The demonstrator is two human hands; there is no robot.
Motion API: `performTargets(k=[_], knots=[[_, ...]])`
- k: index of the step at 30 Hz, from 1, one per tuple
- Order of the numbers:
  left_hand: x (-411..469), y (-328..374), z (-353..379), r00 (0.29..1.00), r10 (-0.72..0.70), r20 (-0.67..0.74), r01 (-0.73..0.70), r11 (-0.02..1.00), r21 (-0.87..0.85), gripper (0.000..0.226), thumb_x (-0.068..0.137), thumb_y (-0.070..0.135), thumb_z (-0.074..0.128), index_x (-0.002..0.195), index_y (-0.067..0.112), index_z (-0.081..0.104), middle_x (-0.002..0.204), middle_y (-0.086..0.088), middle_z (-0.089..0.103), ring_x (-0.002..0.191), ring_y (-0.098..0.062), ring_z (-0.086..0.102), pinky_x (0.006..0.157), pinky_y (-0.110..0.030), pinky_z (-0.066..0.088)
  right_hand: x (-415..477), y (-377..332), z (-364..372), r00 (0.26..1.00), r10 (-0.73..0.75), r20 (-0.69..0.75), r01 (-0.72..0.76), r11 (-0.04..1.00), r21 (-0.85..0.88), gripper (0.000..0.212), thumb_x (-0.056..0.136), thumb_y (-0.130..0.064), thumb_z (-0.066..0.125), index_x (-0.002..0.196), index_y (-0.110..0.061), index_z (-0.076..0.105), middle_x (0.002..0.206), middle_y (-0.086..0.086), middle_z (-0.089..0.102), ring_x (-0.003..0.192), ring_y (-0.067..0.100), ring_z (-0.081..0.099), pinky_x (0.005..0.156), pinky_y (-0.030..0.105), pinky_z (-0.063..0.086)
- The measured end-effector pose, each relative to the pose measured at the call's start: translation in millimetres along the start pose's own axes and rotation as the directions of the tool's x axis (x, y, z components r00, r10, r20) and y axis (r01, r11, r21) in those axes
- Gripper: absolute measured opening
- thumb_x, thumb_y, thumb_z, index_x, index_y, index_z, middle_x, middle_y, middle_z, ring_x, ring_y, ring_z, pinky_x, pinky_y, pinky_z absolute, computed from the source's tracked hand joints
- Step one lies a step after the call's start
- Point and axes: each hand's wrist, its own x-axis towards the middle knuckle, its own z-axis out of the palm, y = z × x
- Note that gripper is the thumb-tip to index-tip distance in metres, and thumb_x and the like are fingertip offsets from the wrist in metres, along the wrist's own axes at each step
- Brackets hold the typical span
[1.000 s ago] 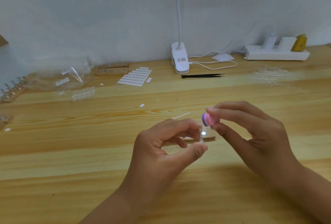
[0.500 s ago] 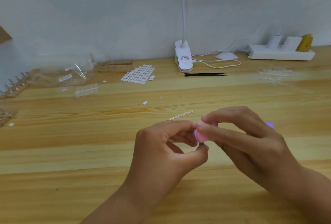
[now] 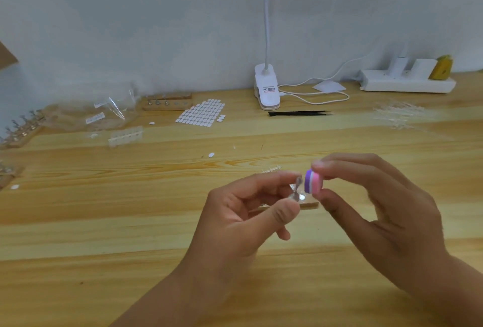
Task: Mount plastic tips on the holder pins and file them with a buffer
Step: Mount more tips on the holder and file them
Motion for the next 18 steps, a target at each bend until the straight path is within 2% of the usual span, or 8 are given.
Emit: performTargets(k=[3, 8, 11, 12, 14, 16, 18], knots=[[-0.9, -0.6, 1.3, 1.000, -0.018, 0.015, 0.018, 1.000, -0.019, 0.023, 0.081, 0.013, 0.071, 0.103, 0.016, 0.078, 0.086, -0.004, 0.073, 0.073, -0.011, 0.063, 0.066, -0.022, 0.053, -0.9, -2.5, 0.9, 0.994, -0.106, 0.012, 0.107, 0.993, -0.054, 0.024, 0.092, -0.010, 0.066, 0.115, -0.013, 0.063, 0.112, 0.002, 0.066, 0.106, 0.009, 0.064, 0.094, 0.016, 0.046], [0.0, -5.3, 0.1, 0.993, -0.110, -0.039, 0.104, 0.985, -0.135, 0.023, 0.080, 0.013, 0.069, 0.101, 0.013, 0.078, 0.084, -0.008, 0.072, 0.078, -0.016, 0.067, 0.069, -0.025, 0.054, 1.9, 2.3, -1.3, 0.998, -0.057, -0.014, 0.056, 0.993, -0.099, 0.025, 0.090, -0.007, 0.066, 0.114, -0.014, 0.063, 0.109, 0.001, 0.065, 0.106, 0.005, 0.061, 0.093, 0.009, 0.040], [-1.3, -8.8, 1.9, 0.993, -0.119, -0.020, 0.115, 0.982, -0.149, 0.022, 0.084, 0.013, 0.066, 0.103, 0.009, 0.076, 0.087, -0.010, 0.073, 0.081, -0.017, 0.068, 0.070, -0.026, 0.055, -0.6, -4.4, 0.9, 0.988, -0.151, 0.028, 0.152, 0.987, -0.046, 0.025, 0.094, -0.008, 0.065, 0.115, -0.020, 0.065, 0.112, -0.003, 0.065, 0.108, 0.011, 0.063, 0.096, 0.021, 0.047], [-1.5, -9.5, 2.6, 0.992, -0.121, -0.022, 0.117, 0.981, -0.156, 0.021, 0.084, 0.012, 0.066, 0.103, 0.009, 0.076, 0.088, -0.010, 0.073, 0.081, -0.017, 0.068, 0.070, -0.026, 0.055, -1.0, -4.0, 1.1, 0.989, -0.142, 0.034, 0.143, 0.989, -0.048, 0.024, 0.094, -0.008, 0.066, 0.116, -0.019, 0.065, 0.112, -0.003, 0.065, 0.108, 0.012, 0.064, 0.095, 0.022, 0.048], [-1.4, -10.5, 2.8, 0.990, -0.131, -0.042, 0.121, 0.976, -0.181, 0.019, 0.083, 0.011, 0.066, 0.098, 0.012, 0.077, 0.088, -0.011, 0.072, 0.080, -0.018, 0.068, 0.068, -0.027, 0.055, -0.3, 2.0, 0.1, 1.000, -0.009, 0.016, 0.010, 0.995, -0.095, 0.023, 0.091, -0.007, 0.069, 0.112, -0.016, 0.068, 0.106, -0.002, 0.066, 0.103, 0.008, 0.062, 0.092, 0.014, 0.044], [-0.3, -9.4, 2.0, 0.989, -0.136, -0.059, 0.123, 0.975, -0.187, 0.018, 0.082, 0.010, 0.065, 0.094, 0.014, 0.077, 0.087, -0.011, 0.072, 0.078, -0.019, 0.068, 0.065, -0.026, 0.055, 2.3, 15.3, -3.5, 0.981, 0.187, 0.046, -0.172, 0.959, -0.224, 0.020, 0.087, -0.004, 0.074, 0.102, -0.017, 0.071, 0.096, -0.006, 0.065, 0.095, 0.004, 0.057, 0.083, 0.006, 0.036], [0.5, -9.5, 0.7, 0.988, -0.137, -0.068, 0.123, 0.977, -0.176, 0.017, 0.082, 0.010, 0.065, 0.093, 0.015, 0.076, 0.087, -0.012, 0.072, 0.078, -0.019, 0.068, 0.064, -0.026, 0.055, 3.8, 29.5, -6.7, 0.893, 0.395, 0.217, -0.284, 0.867, -0.410, 0.018, 0.087, -0.009, 0.075, 0.101, -0.019, 0.072, 0.095, -0.007, 0.063, 0.096, 0.013, 0.054, 0.079, 0.013, 0.033]])
